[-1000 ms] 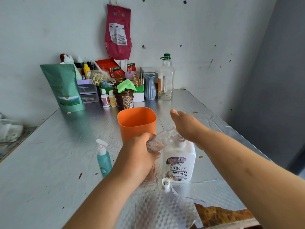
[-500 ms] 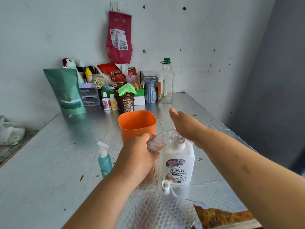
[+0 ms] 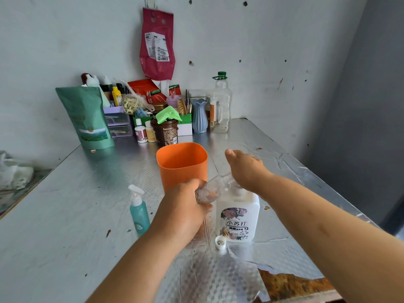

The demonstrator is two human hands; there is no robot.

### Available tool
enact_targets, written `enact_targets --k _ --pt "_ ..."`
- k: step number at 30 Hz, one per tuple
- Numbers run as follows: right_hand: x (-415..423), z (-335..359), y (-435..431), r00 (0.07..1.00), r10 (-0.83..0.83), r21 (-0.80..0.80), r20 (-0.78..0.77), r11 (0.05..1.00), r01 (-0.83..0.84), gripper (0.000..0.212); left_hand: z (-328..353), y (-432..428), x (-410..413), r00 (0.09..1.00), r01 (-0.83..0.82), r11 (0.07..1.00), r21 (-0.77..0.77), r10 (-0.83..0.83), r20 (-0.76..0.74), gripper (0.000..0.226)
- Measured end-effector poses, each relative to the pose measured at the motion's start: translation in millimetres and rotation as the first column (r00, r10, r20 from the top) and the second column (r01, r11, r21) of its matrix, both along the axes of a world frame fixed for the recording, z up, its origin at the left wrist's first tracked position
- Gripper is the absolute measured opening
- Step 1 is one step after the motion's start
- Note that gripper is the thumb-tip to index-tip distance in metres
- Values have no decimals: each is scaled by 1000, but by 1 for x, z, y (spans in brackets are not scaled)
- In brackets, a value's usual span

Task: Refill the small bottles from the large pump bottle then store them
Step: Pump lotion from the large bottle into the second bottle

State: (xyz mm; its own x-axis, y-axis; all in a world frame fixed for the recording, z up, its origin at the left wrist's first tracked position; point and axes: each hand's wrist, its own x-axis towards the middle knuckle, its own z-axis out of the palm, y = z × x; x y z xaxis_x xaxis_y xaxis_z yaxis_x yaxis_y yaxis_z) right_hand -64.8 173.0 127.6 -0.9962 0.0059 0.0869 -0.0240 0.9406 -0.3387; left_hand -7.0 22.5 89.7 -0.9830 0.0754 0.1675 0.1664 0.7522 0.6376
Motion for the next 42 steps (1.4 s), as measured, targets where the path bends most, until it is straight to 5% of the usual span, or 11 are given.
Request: enact_targets --k 5,11,21,31,42 --pt "-2 2 -1 1000 -5 -1 -17 1000 5 45 1 0 2 1000 -2 1000 9 2 0 41" --pt "3 16 4 999 32 -100 -38 994 -36 14 8 -1 1 1000 11 999 35 -11 -10 37" --pt "5 14 2 998 0 -180 66 984 12 39 4 -2 0 1000 9 999 31 -8 -21 37" --pt "3 2 2 997 -77 -288 5 955 76 20 -1 1 0 1000 -4 1000 4 4 9 42" --pt "17 22 0 998 24 -164 53 986 -15 35 9 -1 -1 1000 10 999 36 -10 -4 38"
